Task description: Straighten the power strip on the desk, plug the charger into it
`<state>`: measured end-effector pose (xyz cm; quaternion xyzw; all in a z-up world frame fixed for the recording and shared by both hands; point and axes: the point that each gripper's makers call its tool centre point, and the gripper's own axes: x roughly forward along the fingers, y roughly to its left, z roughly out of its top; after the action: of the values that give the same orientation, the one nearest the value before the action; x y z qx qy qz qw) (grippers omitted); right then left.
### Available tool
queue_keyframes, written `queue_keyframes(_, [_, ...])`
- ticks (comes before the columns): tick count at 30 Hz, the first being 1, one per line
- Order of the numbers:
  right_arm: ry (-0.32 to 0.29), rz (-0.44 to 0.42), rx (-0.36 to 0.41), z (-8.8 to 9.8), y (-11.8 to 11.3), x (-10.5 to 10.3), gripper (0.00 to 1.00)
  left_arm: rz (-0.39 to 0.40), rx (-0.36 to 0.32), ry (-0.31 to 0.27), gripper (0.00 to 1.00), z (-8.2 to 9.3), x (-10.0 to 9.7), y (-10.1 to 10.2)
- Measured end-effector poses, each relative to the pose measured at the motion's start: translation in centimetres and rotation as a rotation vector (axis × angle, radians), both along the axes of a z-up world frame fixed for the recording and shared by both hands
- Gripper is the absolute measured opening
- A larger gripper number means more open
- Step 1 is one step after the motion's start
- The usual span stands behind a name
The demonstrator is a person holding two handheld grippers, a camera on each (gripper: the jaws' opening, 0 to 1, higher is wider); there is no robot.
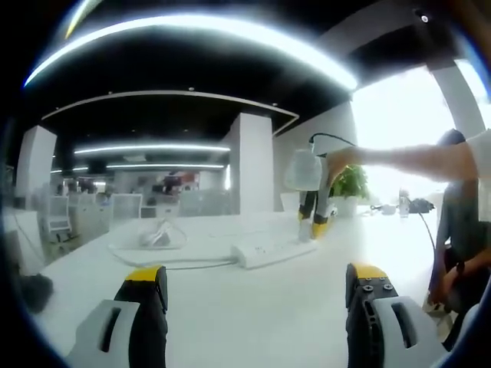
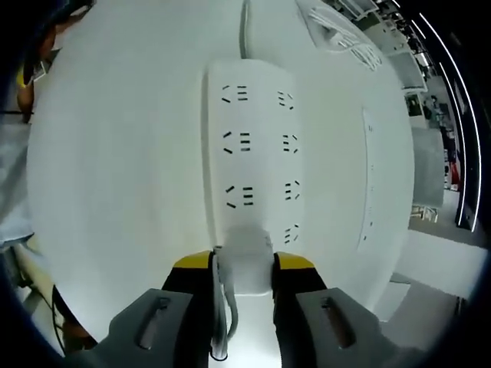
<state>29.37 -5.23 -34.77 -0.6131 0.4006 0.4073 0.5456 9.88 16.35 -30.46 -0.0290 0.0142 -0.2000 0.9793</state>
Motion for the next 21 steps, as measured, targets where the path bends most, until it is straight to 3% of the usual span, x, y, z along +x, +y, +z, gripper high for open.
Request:
queue_keyframes(7, [-0.018, 0.002, 0.002, 0.1, -0.1, -0.1, 0.28, 0.022, -0.002, -0.001, 0.99, 0.0, -0.5, 0.9])
queue_keyframes(18, [-0.003, 0.019, 0.163, 0.3, 0.6, -0.8, 0.38, 0.037, 0.0, 0.002, 0.99, 0.0, -0.8, 1.4])
queue_keyframes(21, [-0.007, 0.025, 0.193, 0.1, 0.9, -0.8, 0.45, 0.033, 0.004, 0.005, 0.99, 0.0, -0.8, 1.3])
